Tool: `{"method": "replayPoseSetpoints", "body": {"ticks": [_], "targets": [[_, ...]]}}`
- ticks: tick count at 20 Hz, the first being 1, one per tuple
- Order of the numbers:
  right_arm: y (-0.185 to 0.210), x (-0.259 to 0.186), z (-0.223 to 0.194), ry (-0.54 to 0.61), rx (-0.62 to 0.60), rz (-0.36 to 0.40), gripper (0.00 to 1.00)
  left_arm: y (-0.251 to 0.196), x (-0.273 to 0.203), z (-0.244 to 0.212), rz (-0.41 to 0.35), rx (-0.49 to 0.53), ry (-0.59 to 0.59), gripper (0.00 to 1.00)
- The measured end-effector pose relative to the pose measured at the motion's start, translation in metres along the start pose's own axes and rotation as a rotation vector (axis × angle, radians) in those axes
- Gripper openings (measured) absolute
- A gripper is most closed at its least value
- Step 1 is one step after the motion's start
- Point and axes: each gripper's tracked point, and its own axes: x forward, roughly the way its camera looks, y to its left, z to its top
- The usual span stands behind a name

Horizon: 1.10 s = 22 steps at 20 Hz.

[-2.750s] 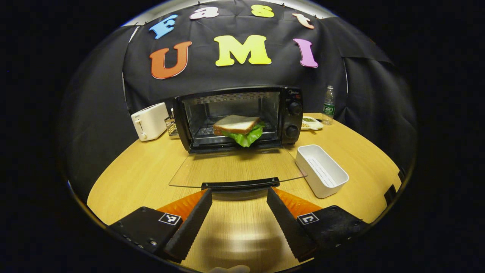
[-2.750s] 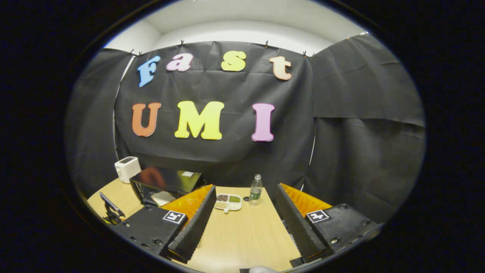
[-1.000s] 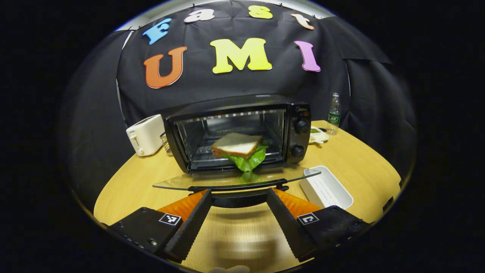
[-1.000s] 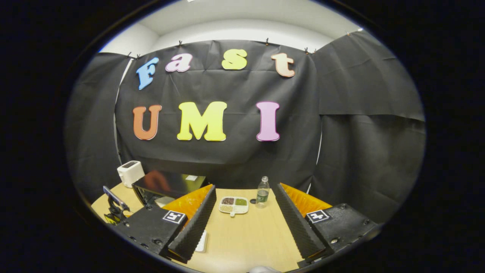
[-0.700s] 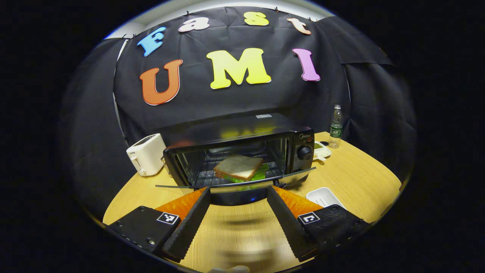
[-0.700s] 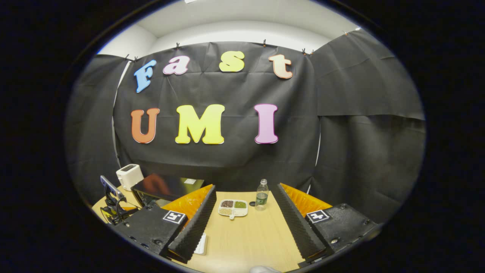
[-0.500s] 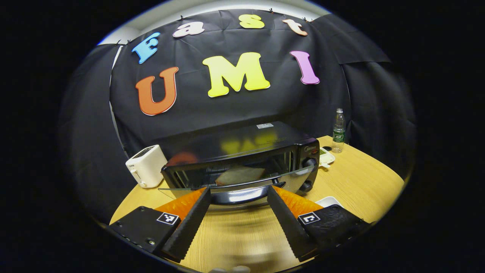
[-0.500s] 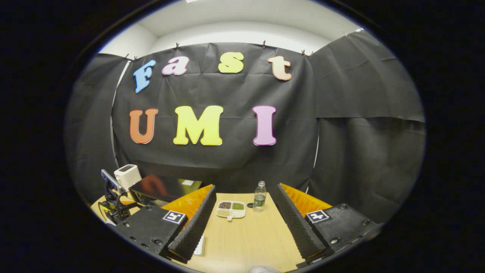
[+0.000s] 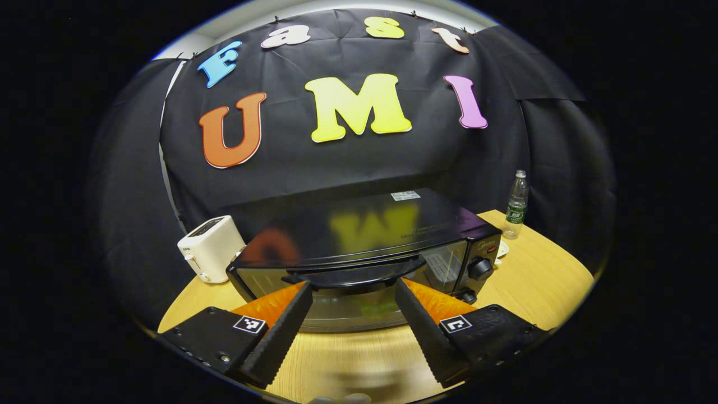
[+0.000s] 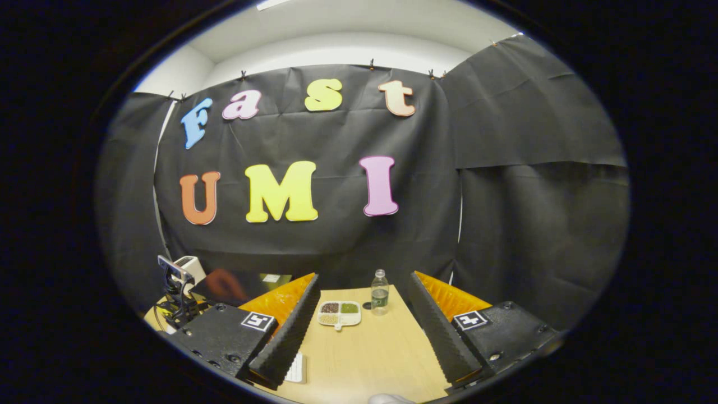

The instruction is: Open the electric oven with the left hand, put the food in, and close the electric oven.

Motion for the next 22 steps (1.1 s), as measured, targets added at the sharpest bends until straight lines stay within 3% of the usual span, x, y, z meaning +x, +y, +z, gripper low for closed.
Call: {"method": "replayPoseSetpoints", "body": {"ticks": [6, 14, 15, 16, 18, 21, 22], "targets": [[0.002, 0.001, 0.002, 0.005, -0.006, 0.003, 0.95, 0.006, -0.021, 0.025, 0.016, -0.018, -0.051, 0.95], [0.031, -0.004, 0.025, -0.024, -0.060, 0.039, 0.95, 0.039, -0.126, 0.127, 0.060, -0.056, -0.219, 0.95], [0.036, -0.004, 0.028, -0.030, -0.058, 0.048, 1.00, 0.046, -0.140, 0.140, 0.064, -0.054, -0.238, 0.95], [0.042, -0.005, 0.030, -0.034, -0.056, 0.057, 0.95, 0.054, -0.152, 0.149, 0.074, -0.052, -0.263, 0.95], [0.053, -0.008, 0.033, -0.038, -0.045, 0.074, 1.00, 0.067, -0.174, 0.159, 0.088, -0.055, -0.273, 0.95], [0.070, -0.011, 0.036, -0.048, -0.019, 0.092, 0.95, 0.075, -0.199, 0.173, 0.081, -0.066, -0.297, 0.95], [0.075, -0.013, 0.037, -0.049, -0.014, 0.092, 1.00, 0.077, -0.205, 0.178, 0.078, -0.067, -0.304, 0.95]]}}
